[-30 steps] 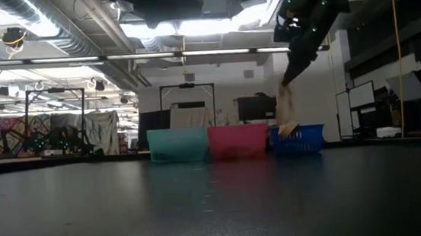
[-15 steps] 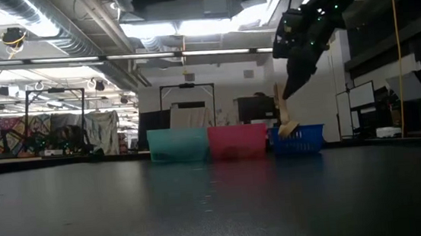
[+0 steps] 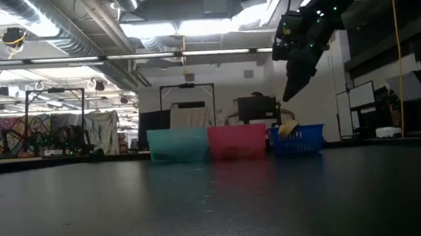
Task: Sort rubber bands into baskets
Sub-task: Put the brown rubber band into the blue bin
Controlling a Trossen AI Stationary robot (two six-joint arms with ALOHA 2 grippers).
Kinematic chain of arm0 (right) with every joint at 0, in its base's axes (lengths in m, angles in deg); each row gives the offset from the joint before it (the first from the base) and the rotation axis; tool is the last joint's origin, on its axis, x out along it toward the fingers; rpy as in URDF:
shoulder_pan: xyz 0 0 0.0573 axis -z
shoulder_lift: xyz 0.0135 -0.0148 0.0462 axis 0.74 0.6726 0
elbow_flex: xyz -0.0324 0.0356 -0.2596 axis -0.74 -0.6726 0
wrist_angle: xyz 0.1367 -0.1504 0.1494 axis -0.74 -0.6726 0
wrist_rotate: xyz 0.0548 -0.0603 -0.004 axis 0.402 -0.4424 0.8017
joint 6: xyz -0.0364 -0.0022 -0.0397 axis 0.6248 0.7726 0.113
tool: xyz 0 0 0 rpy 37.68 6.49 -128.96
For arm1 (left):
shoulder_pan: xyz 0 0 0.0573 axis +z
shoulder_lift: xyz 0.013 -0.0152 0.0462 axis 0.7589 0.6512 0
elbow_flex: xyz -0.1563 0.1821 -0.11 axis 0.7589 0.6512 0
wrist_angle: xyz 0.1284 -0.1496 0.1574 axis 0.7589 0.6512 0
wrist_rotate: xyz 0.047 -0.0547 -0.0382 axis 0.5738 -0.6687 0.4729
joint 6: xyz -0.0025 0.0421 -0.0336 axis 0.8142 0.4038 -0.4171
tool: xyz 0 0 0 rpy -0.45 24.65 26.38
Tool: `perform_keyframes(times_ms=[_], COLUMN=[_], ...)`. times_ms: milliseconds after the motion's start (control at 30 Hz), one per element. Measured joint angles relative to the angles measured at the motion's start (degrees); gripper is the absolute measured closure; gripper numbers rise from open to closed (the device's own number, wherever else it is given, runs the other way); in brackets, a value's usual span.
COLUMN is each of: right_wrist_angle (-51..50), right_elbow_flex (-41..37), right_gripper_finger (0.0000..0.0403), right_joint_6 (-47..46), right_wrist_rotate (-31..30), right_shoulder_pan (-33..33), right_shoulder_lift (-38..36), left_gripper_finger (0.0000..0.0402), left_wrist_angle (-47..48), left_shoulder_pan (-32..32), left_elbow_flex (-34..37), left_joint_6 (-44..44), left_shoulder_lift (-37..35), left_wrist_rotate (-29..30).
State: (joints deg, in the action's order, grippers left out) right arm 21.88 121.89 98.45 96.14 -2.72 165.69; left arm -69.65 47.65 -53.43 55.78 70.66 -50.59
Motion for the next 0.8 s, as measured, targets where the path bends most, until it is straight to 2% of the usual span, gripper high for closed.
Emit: perform_keyframes(times_ms=[167, 300, 400, 600, 800], right_wrist_angle=[-0.1, -0.1, 0.0, 0.0, 0.7], right_elbow_flex=[0.0, 0.0, 0.0, 0.0, 0.0], right_gripper_finger=[0.0224, 0.0217, 0.0218, 0.0219, 0.0219], right_joint_6=[0.0, 0.0, 0.0, 0.0, 0.0], right_wrist_rotate=[0.0, 0.0, 0.0, 0.0, 0.0], right_shoulder_pan=[0.0, 0.0, 0.0, 0.0, 0.0], right_shoulder_lift=[0.0, 0.0, -0.1, -3.2, -9.3], left_gripper_finger=[0.0292, 0.0292, 0.0292, 0.0292, 0.0292], left_wrist_angle=[5.3, 10.1, 13.9, 26.2, 39.3], left_shoulder_pan=[0.0, 0.0, 0.0, 0.0, 0.0], left_elbow_flex=[0.0, 0.0, 0.0, 0.0, 0.0], left_joint_6=[0.1, 0.6, -2.6, -3.1, -12.3], left_shoulder_lift=[-9.5, -15.4, -18.6, -23.0, -24.0], left_wrist_rotate=[0.0, 0.0, 0.0, 0.0, 0.0])
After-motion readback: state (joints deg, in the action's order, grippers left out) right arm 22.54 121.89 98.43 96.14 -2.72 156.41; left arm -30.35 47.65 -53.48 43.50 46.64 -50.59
